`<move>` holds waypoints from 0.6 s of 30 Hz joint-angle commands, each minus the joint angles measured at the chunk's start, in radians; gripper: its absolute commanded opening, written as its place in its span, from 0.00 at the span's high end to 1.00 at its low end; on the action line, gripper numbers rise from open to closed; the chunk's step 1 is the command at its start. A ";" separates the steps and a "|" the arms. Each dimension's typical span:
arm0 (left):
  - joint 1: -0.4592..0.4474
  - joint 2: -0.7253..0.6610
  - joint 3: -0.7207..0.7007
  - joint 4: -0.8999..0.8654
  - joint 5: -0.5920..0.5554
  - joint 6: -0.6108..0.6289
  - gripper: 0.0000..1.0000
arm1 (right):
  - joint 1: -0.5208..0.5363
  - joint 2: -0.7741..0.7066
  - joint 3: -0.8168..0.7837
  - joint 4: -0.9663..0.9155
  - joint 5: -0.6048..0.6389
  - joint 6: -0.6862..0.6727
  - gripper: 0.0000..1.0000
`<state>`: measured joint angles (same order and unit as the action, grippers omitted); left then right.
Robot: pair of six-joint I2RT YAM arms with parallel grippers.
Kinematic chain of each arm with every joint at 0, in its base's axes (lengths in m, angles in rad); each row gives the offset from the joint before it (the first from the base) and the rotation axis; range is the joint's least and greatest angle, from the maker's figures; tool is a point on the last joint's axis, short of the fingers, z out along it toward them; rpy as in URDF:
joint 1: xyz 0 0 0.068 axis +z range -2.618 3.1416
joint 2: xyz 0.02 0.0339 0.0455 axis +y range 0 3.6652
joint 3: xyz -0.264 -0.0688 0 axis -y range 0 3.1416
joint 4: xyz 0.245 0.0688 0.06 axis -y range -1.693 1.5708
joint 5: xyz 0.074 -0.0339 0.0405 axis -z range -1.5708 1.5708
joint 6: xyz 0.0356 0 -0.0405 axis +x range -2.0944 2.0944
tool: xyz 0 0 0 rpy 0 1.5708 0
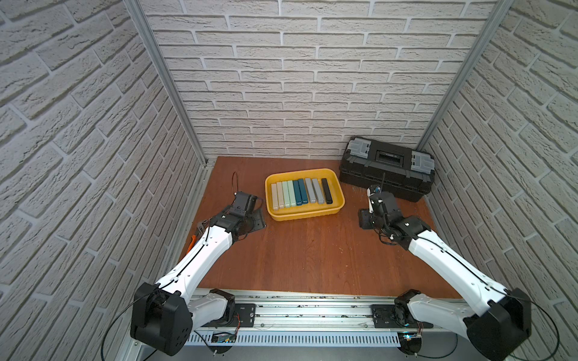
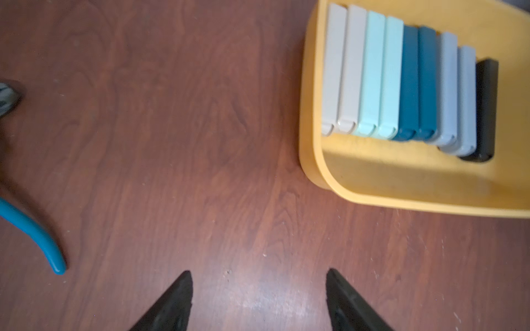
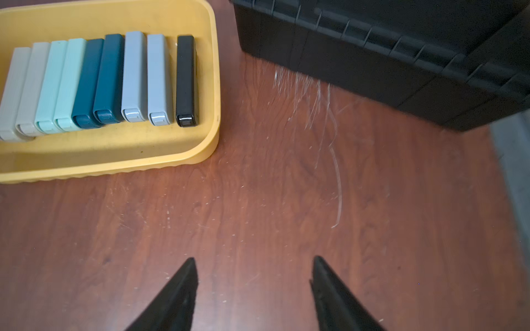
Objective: Put the pruning pliers into the storage box
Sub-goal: Reset both arms
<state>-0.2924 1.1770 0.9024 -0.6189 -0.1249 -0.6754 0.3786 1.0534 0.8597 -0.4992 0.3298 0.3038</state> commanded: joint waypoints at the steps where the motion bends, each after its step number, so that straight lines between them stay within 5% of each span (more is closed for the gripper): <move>1: 0.066 -0.009 -0.003 0.137 -0.041 0.180 0.24 | 0.000 -0.094 -0.125 0.262 0.111 -0.059 0.01; 4: 0.115 -0.051 -0.158 0.439 -0.026 0.327 0.20 | 0.000 -0.133 -0.223 0.400 0.029 -0.219 0.01; 7: 0.199 -0.050 -0.298 0.717 0.021 0.407 0.02 | -0.013 -0.105 -0.242 0.444 0.169 -0.237 0.02; 18: 0.366 0.149 -0.445 1.097 0.032 0.566 0.02 | -0.258 0.048 -0.431 0.863 0.040 -0.213 0.03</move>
<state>0.0502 1.2972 0.4892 0.2569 -0.1108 -0.1654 0.1616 1.0485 0.4576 0.1730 0.4225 0.0738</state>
